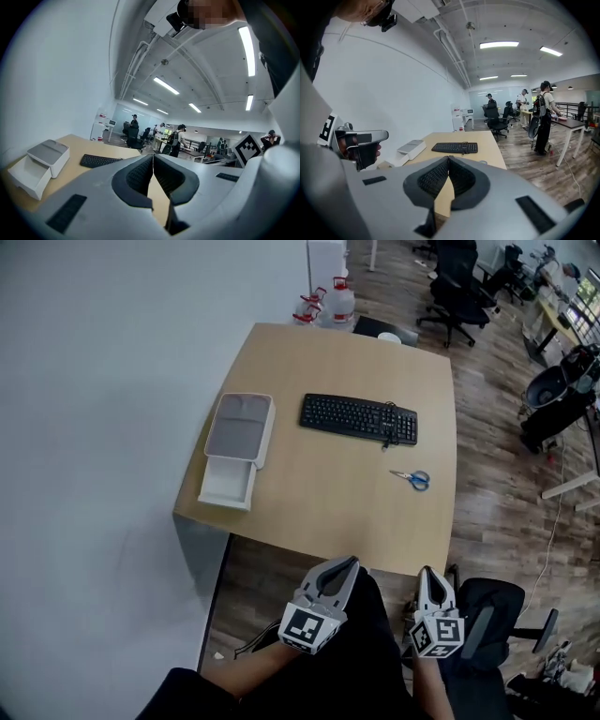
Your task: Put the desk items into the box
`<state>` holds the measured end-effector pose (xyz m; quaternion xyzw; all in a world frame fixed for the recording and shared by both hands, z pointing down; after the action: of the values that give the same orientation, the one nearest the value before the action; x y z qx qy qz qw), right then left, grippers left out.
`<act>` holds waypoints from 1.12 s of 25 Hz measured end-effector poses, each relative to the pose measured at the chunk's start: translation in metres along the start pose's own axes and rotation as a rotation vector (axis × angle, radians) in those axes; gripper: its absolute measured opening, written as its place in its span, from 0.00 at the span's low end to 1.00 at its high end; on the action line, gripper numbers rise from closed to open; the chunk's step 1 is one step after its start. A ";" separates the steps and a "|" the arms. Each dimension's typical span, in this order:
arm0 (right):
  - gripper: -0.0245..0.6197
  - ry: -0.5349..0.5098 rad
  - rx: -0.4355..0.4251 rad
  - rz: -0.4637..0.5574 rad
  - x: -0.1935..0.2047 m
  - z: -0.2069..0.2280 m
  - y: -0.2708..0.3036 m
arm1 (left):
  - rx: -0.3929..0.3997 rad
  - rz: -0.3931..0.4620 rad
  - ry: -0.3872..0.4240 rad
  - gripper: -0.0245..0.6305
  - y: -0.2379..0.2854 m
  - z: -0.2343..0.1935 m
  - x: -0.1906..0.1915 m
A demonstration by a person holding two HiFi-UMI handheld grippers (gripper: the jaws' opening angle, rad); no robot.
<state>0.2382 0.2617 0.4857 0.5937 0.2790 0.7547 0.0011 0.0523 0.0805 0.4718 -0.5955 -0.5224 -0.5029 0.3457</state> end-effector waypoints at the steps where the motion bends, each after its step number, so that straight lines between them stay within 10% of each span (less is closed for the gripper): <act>1: 0.13 -0.002 -0.015 -0.007 -0.004 0.009 0.013 | -0.015 -0.005 0.005 0.06 0.012 -0.003 -0.004; 14: 0.13 -0.043 -0.161 -0.134 -0.025 0.141 0.145 | -0.115 -0.131 0.029 0.06 0.157 -0.003 -0.006; 28: 0.33 -0.298 -0.376 -0.403 0.009 0.189 0.273 | -0.285 -0.192 -0.001 0.06 0.182 -0.014 0.002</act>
<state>0.4948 0.1135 0.6348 0.6199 0.2433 0.6825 0.3013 0.2250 0.0290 0.4981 -0.5862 -0.5005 -0.6022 0.2081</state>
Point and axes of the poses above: the fingertips, and each gripper's own axes: y forward along the fingers, z to its right, x out of its underside, the point moved 10 cm from there along -y, backward along the fingers, and after that the axes turned 1 degree about -x, right-handed, at the moved point
